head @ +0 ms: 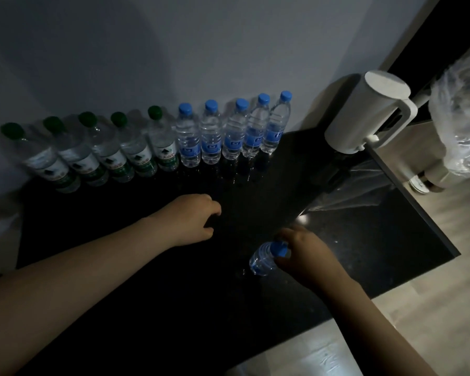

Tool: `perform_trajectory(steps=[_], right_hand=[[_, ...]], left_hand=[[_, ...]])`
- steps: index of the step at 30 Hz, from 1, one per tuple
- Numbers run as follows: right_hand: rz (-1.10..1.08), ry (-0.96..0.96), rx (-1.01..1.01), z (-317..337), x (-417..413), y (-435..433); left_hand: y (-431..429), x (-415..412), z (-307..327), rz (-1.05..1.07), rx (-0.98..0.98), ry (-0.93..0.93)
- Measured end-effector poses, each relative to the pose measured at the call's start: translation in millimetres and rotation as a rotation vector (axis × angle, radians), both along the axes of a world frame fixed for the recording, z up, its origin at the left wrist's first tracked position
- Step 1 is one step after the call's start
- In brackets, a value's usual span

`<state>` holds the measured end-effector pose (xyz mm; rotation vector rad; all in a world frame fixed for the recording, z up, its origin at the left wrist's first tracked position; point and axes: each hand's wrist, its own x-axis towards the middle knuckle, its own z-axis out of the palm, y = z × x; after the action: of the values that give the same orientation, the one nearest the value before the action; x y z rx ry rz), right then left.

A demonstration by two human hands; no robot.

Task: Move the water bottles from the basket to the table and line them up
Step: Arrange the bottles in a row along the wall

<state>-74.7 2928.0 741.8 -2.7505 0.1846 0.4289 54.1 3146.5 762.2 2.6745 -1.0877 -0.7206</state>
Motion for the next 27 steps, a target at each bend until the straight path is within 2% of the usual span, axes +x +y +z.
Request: perform_trajectory(steps=[10, 16, 27], right_hand=[[-0.002, 0.006, -0.025, -4, 10, 1], [-0.127, -0.096, -0.014, 16, 32, -19], [-0.083, -0.191, -0.076, 44, 90, -66]], left_hand=[[30, -17, -13, 0.015, 0.009, 0.085], [32, -15, -13, 0.043, -0.004, 0.079], [2, 5, -5, 0.094, -0.031, 0.071]])
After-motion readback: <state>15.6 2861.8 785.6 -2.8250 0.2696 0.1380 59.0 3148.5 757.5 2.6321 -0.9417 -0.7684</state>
